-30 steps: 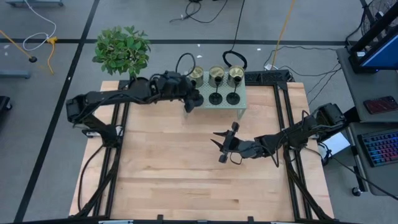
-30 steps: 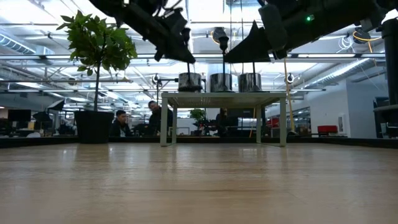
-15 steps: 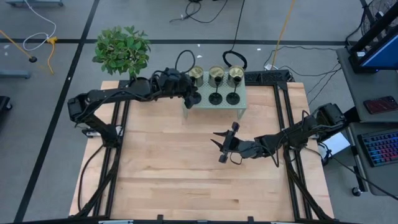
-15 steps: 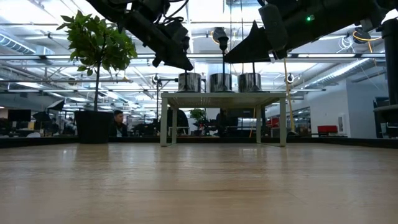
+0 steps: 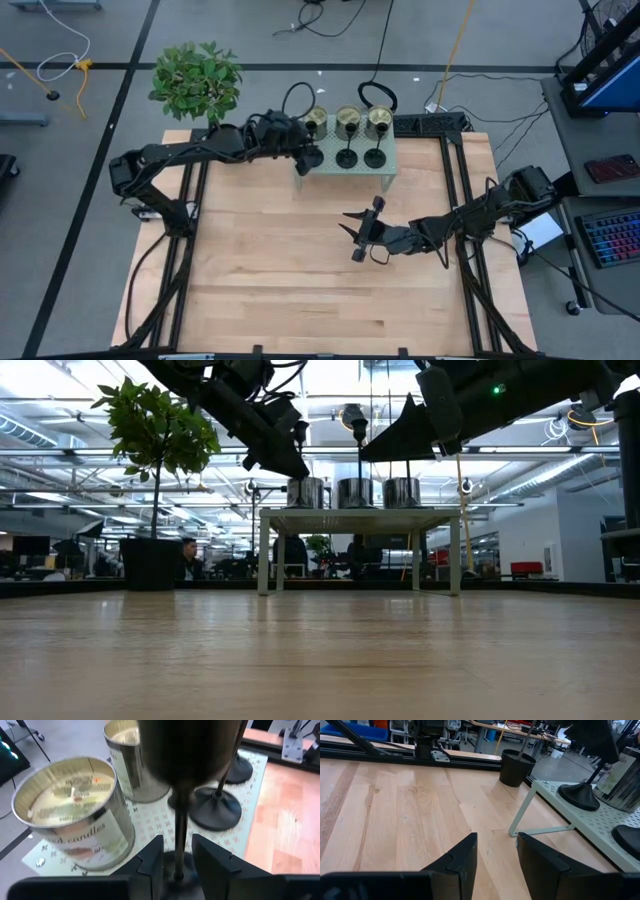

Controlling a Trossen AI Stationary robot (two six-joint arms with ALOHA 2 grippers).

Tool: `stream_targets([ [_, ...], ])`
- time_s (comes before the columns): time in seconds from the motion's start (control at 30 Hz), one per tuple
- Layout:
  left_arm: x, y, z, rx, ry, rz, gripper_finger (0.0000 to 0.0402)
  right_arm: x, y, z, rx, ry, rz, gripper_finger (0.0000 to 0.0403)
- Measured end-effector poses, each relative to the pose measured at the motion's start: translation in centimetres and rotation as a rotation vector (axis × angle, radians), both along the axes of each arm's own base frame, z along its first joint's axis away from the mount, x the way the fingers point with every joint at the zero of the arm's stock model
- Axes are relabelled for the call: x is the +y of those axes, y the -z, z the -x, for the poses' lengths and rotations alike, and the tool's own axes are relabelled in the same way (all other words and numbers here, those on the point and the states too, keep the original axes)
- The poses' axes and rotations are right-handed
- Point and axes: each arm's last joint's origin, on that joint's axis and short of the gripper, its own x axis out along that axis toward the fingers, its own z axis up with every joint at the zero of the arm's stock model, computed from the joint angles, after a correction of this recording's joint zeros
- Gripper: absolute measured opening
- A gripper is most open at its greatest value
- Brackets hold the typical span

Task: Pick & Place candle stick holders
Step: Return to Home Position

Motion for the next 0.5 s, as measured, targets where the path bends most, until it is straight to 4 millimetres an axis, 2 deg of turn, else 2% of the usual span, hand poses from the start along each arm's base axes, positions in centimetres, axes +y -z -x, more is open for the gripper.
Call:
stream_targets([
  [0.23, -0.6, -0.6, 1.1, 0.047, 0.004, 0.005, 0.0128, 0.0, 0.0, 0.0, 0.001, 0.000, 0.000, 0.0130],
  [0.5, -2.4, -2.5, 3.0, 0.068, 0.036, 0.000, 0.0102, 0.0, 0.0, 0.0, 0.001, 0.000, 0.001, 0.0130],
])
